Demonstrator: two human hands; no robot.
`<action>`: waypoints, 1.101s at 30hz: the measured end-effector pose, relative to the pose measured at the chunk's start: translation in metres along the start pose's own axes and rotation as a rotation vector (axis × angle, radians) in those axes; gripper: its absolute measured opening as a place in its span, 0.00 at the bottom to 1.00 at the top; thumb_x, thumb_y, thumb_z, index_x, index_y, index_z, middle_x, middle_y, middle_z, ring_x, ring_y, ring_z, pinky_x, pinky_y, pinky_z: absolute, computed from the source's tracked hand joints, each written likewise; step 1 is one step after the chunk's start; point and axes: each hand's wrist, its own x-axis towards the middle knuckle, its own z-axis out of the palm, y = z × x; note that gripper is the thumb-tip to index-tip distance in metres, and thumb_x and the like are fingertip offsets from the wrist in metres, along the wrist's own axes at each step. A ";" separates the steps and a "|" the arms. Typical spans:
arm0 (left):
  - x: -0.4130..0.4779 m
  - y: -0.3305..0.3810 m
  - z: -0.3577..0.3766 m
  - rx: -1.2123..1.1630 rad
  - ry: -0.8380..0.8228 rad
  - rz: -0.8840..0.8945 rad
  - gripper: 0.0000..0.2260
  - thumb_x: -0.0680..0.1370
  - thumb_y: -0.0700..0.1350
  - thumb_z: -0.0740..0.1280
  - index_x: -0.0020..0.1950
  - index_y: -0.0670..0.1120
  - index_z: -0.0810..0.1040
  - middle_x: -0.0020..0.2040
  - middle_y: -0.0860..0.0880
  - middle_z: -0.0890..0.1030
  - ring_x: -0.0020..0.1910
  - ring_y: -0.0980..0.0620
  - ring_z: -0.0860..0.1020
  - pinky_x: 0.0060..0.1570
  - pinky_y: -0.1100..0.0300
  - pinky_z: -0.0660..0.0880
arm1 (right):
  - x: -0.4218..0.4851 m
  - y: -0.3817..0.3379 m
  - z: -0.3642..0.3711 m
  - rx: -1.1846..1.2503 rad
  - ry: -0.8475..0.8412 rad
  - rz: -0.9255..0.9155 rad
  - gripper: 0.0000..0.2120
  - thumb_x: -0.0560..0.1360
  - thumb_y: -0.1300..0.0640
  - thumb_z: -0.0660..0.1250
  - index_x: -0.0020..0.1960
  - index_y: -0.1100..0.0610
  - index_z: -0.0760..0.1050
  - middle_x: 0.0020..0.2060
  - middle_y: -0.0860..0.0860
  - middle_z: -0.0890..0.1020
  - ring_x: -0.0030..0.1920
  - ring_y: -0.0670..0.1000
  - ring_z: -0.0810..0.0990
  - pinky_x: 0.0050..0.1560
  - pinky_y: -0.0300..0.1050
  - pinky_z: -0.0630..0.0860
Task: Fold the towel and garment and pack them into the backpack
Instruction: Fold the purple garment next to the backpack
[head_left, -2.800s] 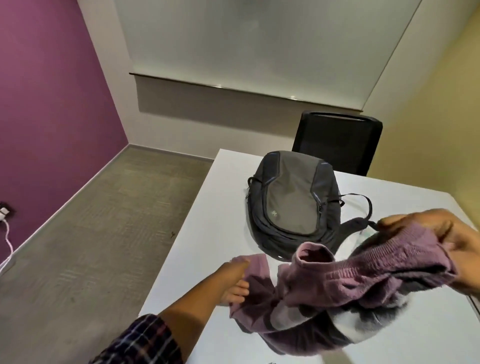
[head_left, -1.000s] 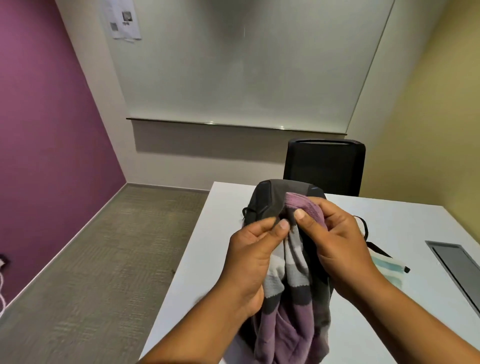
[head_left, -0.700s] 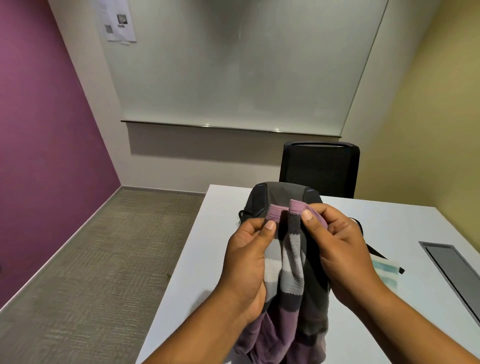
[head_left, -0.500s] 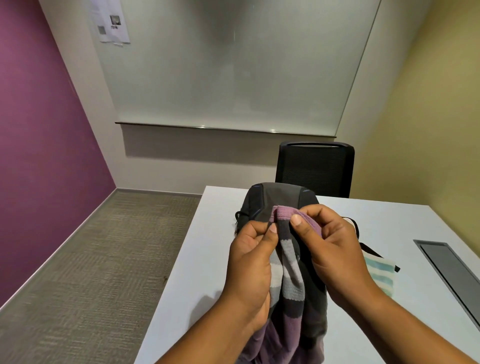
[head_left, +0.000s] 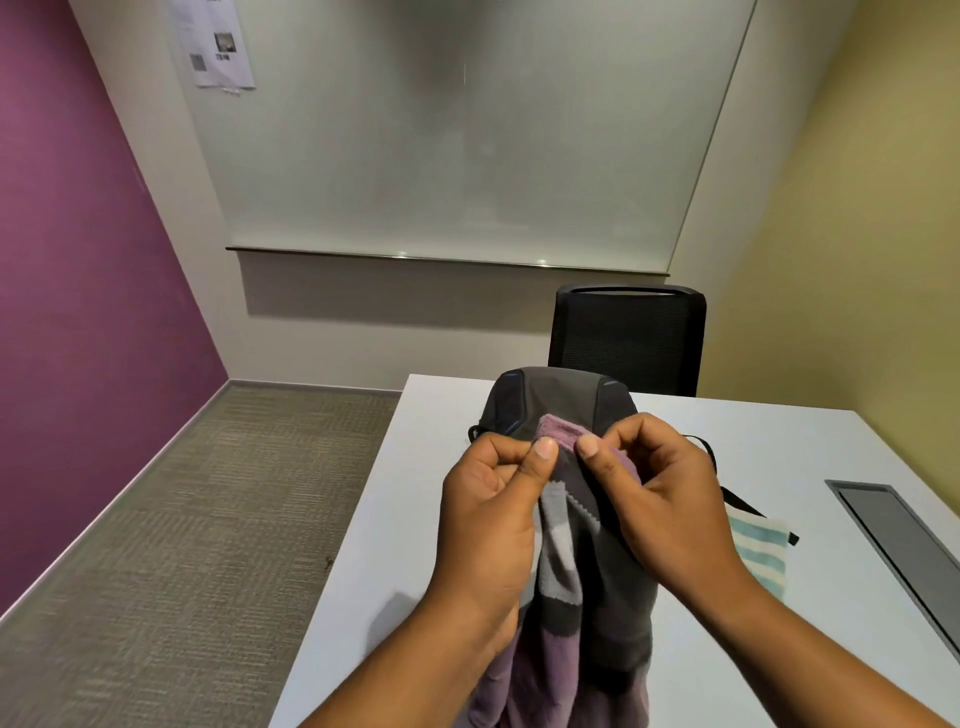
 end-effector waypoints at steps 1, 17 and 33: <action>0.001 0.002 -0.002 0.004 -0.005 0.008 0.07 0.74 0.47 0.71 0.36 0.50 0.78 0.42 0.37 0.83 0.43 0.43 0.81 0.49 0.48 0.77 | 0.004 0.006 -0.005 -0.071 0.007 -0.043 0.14 0.74 0.47 0.70 0.37 0.55 0.75 0.30 0.53 0.78 0.30 0.52 0.76 0.32 0.49 0.74; 0.014 0.031 -0.008 0.149 -0.302 0.115 0.04 0.74 0.43 0.68 0.40 0.50 0.77 0.34 0.44 0.81 0.32 0.51 0.78 0.35 0.58 0.74 | 0.005 -0.007 0.012 -0.067 -0.208 -0.314 0.32 0.76 0.31 0.56 0.67 0.55 0.69 0.54 0.35 0.77 0.53 0.43 0.79 0.52 0.37 0.74; 0.030 -0.070 -0.132 0.551 0.252 -0.128 0.11 0.77 0.32 0.63 0.48 0.48 0.75 0.50 0.49 0.83 0.53 0.48 0.80 0.46 0.59 0.73 | 0.040 -0.024 0.001 0.112 -0.160 -0.251 0.14 0.77 0.62 0.63 0.54 0.46 0.80 0.46 0.37 0.84 0.47 0.37 0.80 0.49 0.32 0.73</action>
